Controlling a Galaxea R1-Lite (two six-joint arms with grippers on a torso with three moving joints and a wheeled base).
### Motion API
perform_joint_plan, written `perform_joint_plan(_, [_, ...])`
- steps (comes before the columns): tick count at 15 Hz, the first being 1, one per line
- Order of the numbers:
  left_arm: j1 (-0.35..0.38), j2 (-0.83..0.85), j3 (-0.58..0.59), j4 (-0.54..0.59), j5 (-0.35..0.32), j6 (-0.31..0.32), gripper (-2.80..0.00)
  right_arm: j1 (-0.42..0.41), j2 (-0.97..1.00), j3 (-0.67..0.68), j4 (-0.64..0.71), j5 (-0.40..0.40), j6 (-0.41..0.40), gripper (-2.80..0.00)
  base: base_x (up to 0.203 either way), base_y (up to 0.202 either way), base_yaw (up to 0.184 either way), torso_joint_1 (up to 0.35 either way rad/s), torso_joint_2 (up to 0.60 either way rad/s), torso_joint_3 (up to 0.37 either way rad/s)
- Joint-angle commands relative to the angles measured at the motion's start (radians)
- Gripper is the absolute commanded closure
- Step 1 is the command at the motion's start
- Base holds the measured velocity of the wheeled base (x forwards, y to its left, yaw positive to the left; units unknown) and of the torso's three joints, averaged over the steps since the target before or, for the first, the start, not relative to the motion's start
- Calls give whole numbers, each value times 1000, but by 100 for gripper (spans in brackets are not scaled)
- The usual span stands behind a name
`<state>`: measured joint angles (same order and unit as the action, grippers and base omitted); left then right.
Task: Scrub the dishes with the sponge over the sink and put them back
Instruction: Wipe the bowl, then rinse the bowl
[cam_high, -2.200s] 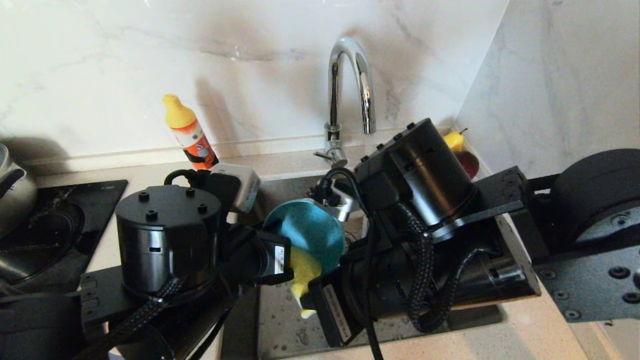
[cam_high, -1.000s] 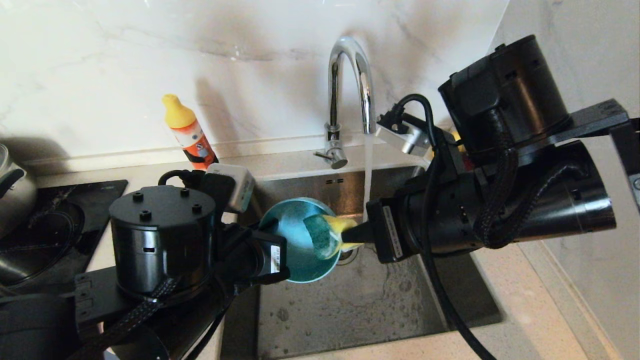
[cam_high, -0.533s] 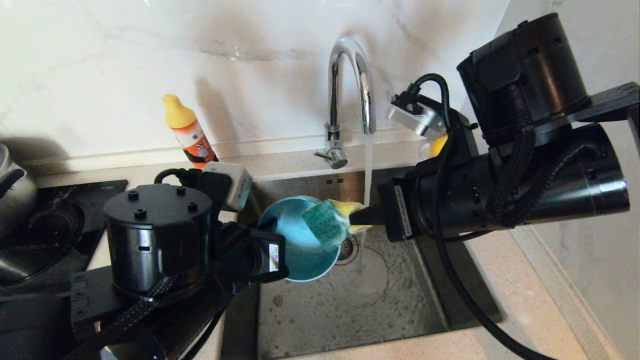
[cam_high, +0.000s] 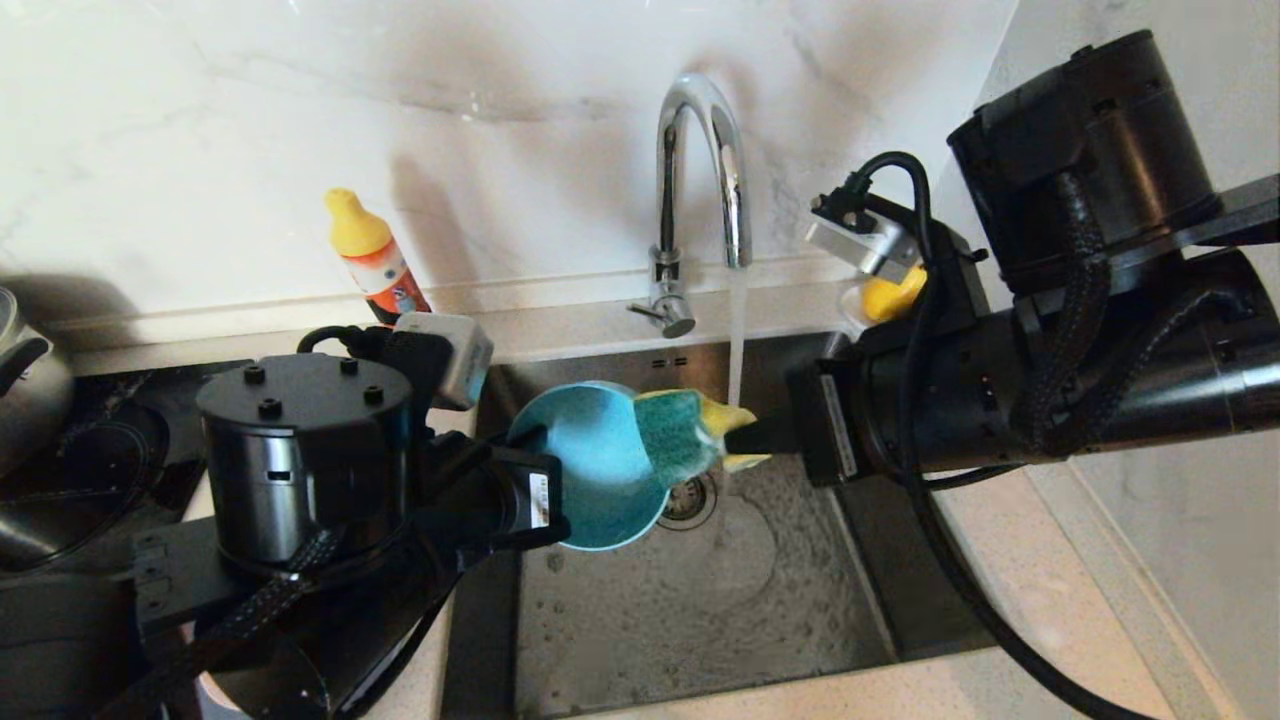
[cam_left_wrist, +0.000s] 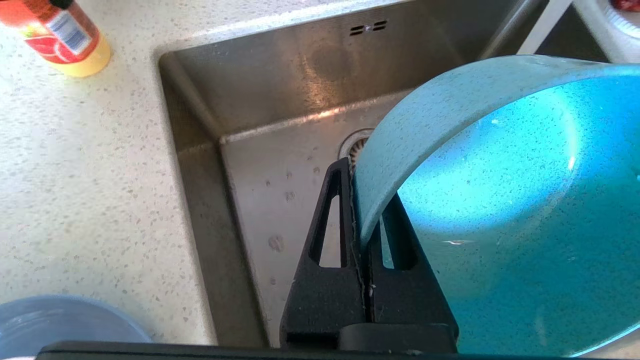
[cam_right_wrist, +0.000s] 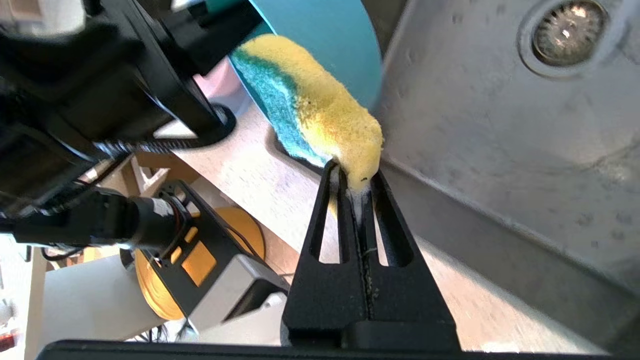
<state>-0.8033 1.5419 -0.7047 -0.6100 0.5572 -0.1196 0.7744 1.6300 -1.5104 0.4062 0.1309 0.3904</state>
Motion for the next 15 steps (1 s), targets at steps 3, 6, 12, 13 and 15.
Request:
perform_joint_plan(3, [11,44,-35,26,-58,-42,0,-24,-109,62,17,1,4,0,0,0,0,0,0,0])
perform_joint_plan(6, [38,101,-120,176,-151,-137,0,-46,-205,129,17,1,7,0,0,0,0,0,0,0])
perform_joint_plan(12, [62,272,-470,606,-285,-331,0,-138,-358,242,49,1,5,0,0,0,0,0,0,0])
perform_joint_plan(13, [67,315,-519,646,-292,-358,0,-146,-371,256,49,0,5,0,0,0,0,0,0,0])
perform_joint_plan(15, [76,397,-589,682,-297,-406,0,-163,-380,263,53,0,7,0,0,0,0,0,0,0])
